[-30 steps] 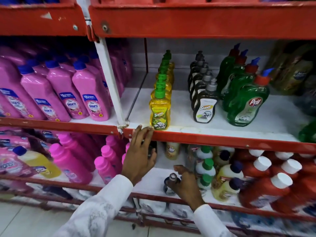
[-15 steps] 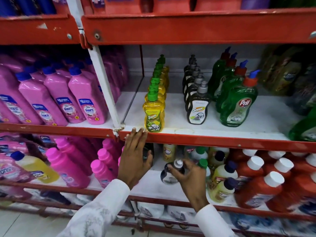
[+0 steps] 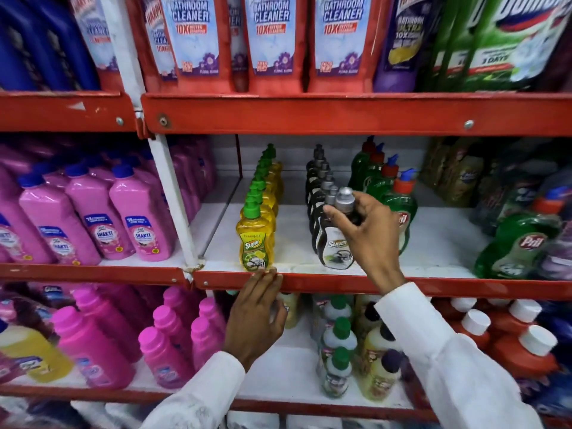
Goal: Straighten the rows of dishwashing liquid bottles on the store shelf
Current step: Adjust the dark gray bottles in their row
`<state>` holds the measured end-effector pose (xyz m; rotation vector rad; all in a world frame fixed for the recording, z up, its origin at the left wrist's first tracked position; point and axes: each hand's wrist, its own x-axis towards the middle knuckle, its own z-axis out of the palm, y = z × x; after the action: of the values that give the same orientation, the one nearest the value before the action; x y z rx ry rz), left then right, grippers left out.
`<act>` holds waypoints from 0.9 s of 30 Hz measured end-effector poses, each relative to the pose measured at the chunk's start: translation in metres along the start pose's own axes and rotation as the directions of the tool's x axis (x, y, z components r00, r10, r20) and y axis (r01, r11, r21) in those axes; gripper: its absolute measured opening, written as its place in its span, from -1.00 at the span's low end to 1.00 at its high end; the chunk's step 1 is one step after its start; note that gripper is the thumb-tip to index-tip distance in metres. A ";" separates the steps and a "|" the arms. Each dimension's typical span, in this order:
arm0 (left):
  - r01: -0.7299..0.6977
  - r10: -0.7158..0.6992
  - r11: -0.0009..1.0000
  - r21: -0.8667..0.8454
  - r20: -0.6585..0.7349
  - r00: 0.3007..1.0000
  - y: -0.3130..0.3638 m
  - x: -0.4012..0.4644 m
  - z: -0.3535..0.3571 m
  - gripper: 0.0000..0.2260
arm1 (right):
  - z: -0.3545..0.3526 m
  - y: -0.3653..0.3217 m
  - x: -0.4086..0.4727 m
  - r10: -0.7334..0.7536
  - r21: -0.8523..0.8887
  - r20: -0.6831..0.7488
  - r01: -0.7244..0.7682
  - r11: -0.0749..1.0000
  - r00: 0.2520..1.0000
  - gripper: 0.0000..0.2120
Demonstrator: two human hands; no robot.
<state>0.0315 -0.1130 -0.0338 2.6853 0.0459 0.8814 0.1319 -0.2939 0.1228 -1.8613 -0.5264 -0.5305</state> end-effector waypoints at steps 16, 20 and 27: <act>0.014 -0.024 0.984 0.180 0.051 0.998 0.034 0.008 0.014 -0.45 | 0.033 0.055 -0.007 0.057 0.007 0.072 -0.058 0.998 0.996 -0.46; -0.066 0.063 0.986 0.152 0.025 0.998 0.052 0.010 0.029 -0.45 | 0.012 0.068 -0.036 0.053 0.003 -0.022 -0.053 0.999 0.998 -0.29; -0.288 0.281 0.954 0.090 0.083 0.956 0.103 0.027 0.061 -0.33 | -0.040 0.122 -0.060 0.044 -0.159 -0.381 -0.113 0.981 0.923 -0.22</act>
<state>0.0825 -0.2245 -0.0337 2.8619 -0.3292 0.8863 0.1506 -0.3771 0.0097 -1.8766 -0.1486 -0.8820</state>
